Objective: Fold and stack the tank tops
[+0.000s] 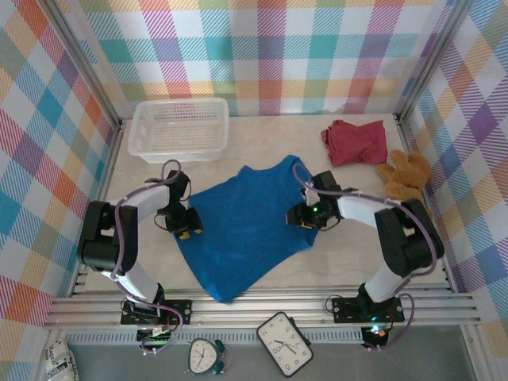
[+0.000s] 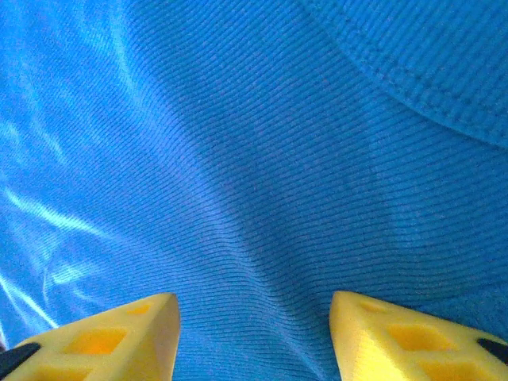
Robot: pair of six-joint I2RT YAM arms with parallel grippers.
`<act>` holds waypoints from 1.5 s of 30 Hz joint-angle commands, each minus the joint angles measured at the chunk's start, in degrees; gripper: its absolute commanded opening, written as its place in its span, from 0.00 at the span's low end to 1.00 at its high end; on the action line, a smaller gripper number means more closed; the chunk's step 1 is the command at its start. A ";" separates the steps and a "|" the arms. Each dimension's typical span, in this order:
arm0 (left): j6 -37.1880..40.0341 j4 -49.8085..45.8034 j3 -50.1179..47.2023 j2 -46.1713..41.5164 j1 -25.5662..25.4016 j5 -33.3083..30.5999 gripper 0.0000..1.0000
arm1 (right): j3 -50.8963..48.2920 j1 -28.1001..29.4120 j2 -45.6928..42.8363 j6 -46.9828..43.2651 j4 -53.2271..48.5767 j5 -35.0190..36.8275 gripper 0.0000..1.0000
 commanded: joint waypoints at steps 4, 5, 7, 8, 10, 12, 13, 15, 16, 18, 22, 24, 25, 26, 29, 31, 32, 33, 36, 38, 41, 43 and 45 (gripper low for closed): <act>9.71 -5.63 8.82 6.70 -4.15 -1.42 0.38 | -12.03 0.22 -10.60 10.26 -4.83 4.87 0.56; 10.73 -5.97 10.03 7.27 -4.69 -1.95 0.39 | -12.76 0.12 -12.55 10.54 -5.79 6.35 0.57; 13.39 -6.18 12.14 8.25 -5.18 -2.71 0.39 | -12.79 -0.25 -15.38 10.70 -7.73 8.24 0.58; 14.41 -6.77 13.52 8.63 -5.19 -3.60 0.39 | -12.25 -0.49 -16.33 10.46 -8.54 8.48 0.58; 17.91 -8.43 16.59 8.81 -5.27 -7.00 0.39 | -9.45 -0.66 -18.27 8.93 -10.97 8.95 0.59; 21.41 -9.84 19.36 8.29 -5.27 -11.43 0.40 | -6.77 -0.66 -20.15 5.42 -10.89 8.93 0.60; 23.69 -10.30 20.80 8.00 -5.27 -12.79 0.41 | -5.40 -0.66 -20.69 2.76 -10.05 9.53 0.64; 28.41 -10.39 23.39 7.56 -5.19 -13.50 0.42 | -2.50 -0.71 -20.18 -3.09 -8.38 10.27 0.69; 31.31 -9.99 24.46 7.53 -5.19 -13.76 0.42 | -0.68 -0.75 -19.23 -6.75 -7.22 10.35 0.70; 37.21 -10.15 26.46 8.36 -5.19 -14.51 0.42 | 3.21 -0.81 -16.62 -12.51 -5.81 11.11 0.70; 45.83 -14.05 31.92 12.22 -4.17 -16.90 0.42 | 10.67 -1.01 -9.52 -22.90 -2.86 8.03 0.70; 48.65 -13.87 32.68 13.51 -3.26 -16.77 0.43 | 14.28 -1.28 -5.44 -27.31 -2.90 5.47 0.70; 49.84 -13.99 33.34 14.49 -3.10 -18.58 0.43 | 16.53 -1.45 -3.11 -30.44 -3.75 4.48 0.71; 50.43 -14.66 34.47 15.53 -2.87 -19.98 0.43 | 18.22 -1.52 -1.19 -32.44 -4.30 4.01 0.70; 50.66 -15.70 37.20 17.84 -1.35 -19.09 0.43 | 23.40 -1.82 5.11 -36.57 -6.01 1.96 0.71; 51.60 -14.43 36.53 18.75 -0.53 -20.29 0.43 | 28.21 -1.89 9.81 -39.88 -9.60 2.01 0.71; 51.86 -14.50 36.49 19.33 -0.08 -20.42 0.43 | 30.42 -2.02 11.49 -41.31 -11.02 1.66 0.71; 51.88 -14.38 36.65 19.88 0.44 -19.93 0.43 | 32.81 -1.98 13.91 -42.57 -12.25 1.76 0.71; 51.99 -13.84 37.06 21.51 1.47 -19.04 0.43 | 39.37 -2.06 19.58 -45.64 -15.87 2.61 0.70; 51.93 -14.42 38.21 22.97 1.91 -18.61 0.43 | 43.74 -2.15 23.17 -47.62 -19.08 3.28 0.69; 52.39 -14.49 38.43 23.99 2.34 -15.98 0.41 | 48.38 -2.28 27.02 -49.79 -21.42 4.45 0.68; 52.84 -14.79 38.34 24.53 2.54 -14.81 0.40 | 50.66 -2.31 28.60 -50.63 -22.00 4.79 0.68; 53.11 -14.94 38.42 25.13 2.80 -13.68 0.39 | 52.72 -2.34 30.45 -51.58 -22.85 4.58 0.68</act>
